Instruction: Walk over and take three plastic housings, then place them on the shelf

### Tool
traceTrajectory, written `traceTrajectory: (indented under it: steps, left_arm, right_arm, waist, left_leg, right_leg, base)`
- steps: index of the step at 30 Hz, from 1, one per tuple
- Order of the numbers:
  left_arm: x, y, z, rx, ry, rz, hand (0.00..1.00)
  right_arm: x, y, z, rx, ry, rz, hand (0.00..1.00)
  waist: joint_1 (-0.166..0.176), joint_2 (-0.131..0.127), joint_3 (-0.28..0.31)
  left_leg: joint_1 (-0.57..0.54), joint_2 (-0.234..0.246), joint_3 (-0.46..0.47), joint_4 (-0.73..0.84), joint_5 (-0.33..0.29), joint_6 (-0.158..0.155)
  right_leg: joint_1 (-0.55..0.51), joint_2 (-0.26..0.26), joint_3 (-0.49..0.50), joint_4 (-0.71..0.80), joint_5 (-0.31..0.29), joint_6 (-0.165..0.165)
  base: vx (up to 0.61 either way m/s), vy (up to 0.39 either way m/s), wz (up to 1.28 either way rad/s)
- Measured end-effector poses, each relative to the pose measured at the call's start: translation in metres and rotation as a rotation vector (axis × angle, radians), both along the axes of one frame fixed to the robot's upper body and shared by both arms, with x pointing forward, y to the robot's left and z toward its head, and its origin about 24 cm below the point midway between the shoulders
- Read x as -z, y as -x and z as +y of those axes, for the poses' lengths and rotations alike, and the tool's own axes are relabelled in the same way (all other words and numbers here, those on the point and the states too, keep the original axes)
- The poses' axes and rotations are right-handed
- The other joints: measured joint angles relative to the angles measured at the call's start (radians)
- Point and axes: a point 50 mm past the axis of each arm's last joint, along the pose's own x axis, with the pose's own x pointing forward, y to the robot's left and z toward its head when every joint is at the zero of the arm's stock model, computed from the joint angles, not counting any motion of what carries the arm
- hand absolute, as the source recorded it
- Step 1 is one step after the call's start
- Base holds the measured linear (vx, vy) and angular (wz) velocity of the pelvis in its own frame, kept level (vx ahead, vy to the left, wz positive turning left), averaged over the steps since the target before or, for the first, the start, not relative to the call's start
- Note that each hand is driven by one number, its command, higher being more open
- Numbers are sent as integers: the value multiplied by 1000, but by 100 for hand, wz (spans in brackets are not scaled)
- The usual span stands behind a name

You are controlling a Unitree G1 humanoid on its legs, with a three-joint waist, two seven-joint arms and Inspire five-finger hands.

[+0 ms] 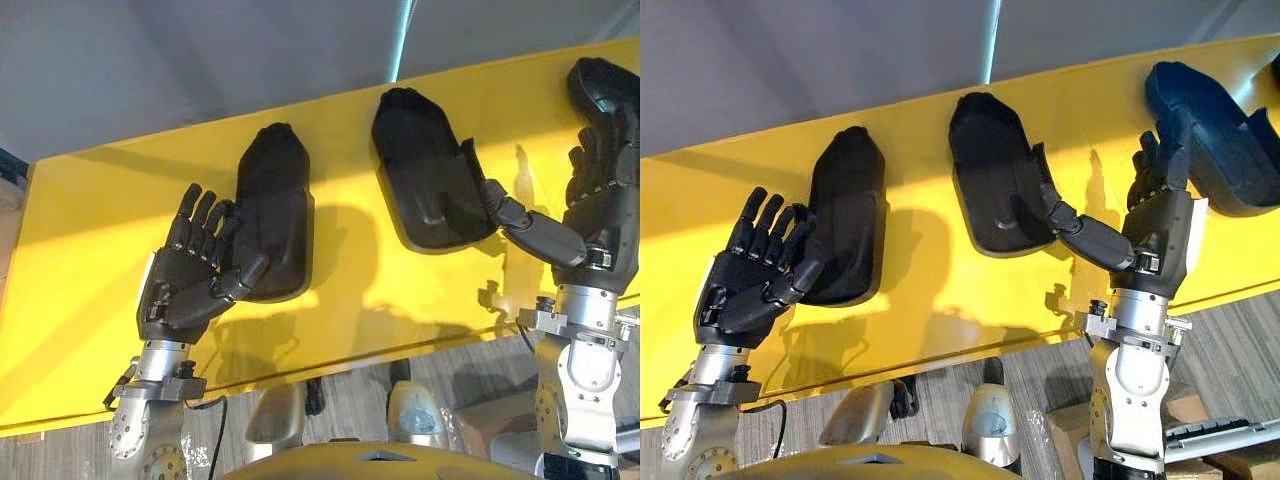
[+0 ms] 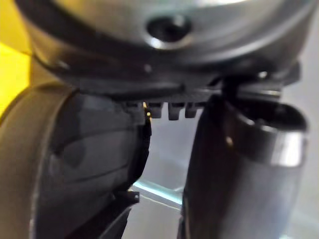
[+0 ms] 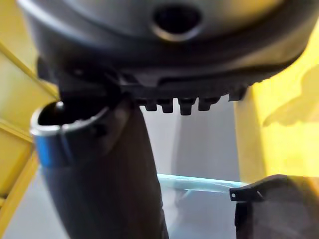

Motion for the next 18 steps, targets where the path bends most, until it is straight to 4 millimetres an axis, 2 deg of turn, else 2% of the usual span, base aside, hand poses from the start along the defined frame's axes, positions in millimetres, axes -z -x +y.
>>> traceTrajectory:
  steps: [10,18]
  left_arm:
    - [-3,0,1,8,-10,-23,100]
    - [-4,-3,-12,80,2,-45,100]
  right_arm:
    - [7,4,0,2,6,36,100]
    - [12,6,3,-5,-6,57,100]
  waist:
    - [-1,-6,2]
    - [0,-15,-1]
  left_leg:
    - [-16,12,4,30,-9,8]
    - [-13,18,5,38,-17,8]
  right_leg:
    - [1,8,1,-12,13,17]
    - [11,12,4,-21,19,17]
  base:
    - [-7,0,-2]
    - [-6,1,-1]
